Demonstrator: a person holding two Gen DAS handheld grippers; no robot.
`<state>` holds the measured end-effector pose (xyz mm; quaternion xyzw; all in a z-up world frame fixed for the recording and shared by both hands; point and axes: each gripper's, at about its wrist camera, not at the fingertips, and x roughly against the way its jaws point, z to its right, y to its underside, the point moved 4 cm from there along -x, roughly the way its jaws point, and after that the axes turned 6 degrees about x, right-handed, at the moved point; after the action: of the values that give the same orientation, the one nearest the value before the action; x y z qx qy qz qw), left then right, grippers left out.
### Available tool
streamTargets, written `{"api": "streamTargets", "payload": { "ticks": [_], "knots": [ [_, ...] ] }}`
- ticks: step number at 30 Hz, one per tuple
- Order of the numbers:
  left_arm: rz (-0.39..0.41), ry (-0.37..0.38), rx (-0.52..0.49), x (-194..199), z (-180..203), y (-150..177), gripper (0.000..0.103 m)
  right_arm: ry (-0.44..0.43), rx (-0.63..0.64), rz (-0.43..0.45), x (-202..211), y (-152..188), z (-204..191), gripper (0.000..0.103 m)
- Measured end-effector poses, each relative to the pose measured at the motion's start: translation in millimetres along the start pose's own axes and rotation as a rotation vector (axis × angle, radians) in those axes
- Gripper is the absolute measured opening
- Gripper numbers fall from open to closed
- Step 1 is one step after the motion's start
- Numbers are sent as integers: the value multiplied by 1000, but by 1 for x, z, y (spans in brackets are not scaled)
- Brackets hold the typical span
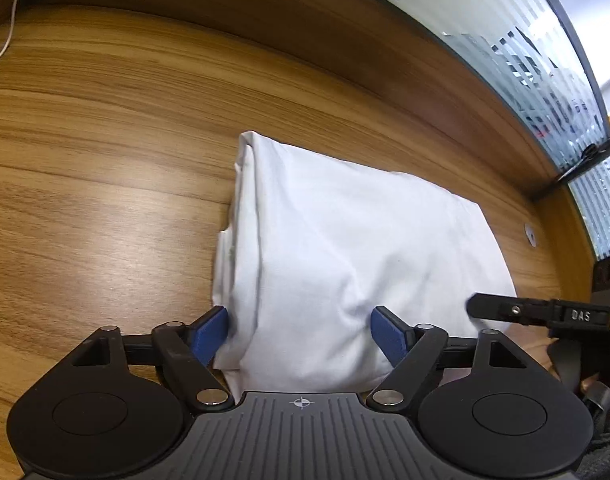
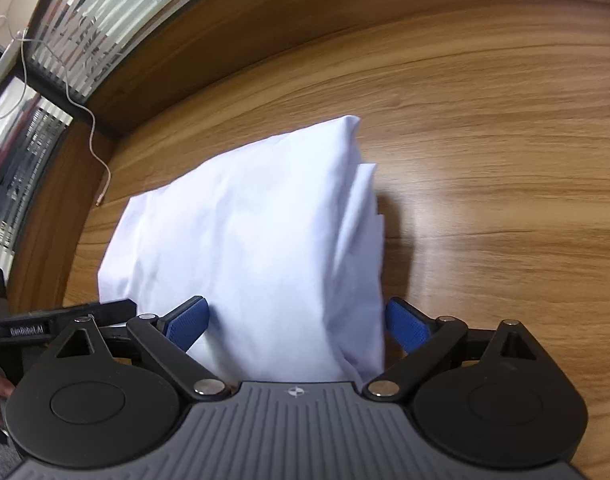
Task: Fold clothes
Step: 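Grip the bundle ends with both grippers and lift it off the desk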
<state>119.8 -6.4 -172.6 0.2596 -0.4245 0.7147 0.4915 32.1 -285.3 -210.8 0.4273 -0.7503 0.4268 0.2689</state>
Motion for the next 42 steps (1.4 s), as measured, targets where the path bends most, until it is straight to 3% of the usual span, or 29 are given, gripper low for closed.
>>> {"api": "streamTargets", "payload": {
  "ticks": [8,16,19,20,23,27,32,42],
  "knots": [
    [2,25,22,-2,-13,2,97,-39,-10,-20,-13,-5,-3,100],
    [-6,36,-39,-3,-5,8,98,-29,-19,-5,-8,-2,-3,95],
    [-5,31,-61,2,4,8,78,-16,5,12,-4,-2,-8,86],
    [7,20,-83,6,9,8,68,-13,6,26,0,-2,-10,79],
    [26,-15,-157,14,28,9,55,0,3,66,13,-2,-14,57],
    [22,-12,-194,25,45,7,52,35,2,120,39,4,-21,53],
    [20,34,-322,49,82,13,52,75,-63,229,91,25,-25,52],
    [-83,183,-633,79,180,64,52,248,-308,442,211,123,-28,52]
  ]
}}
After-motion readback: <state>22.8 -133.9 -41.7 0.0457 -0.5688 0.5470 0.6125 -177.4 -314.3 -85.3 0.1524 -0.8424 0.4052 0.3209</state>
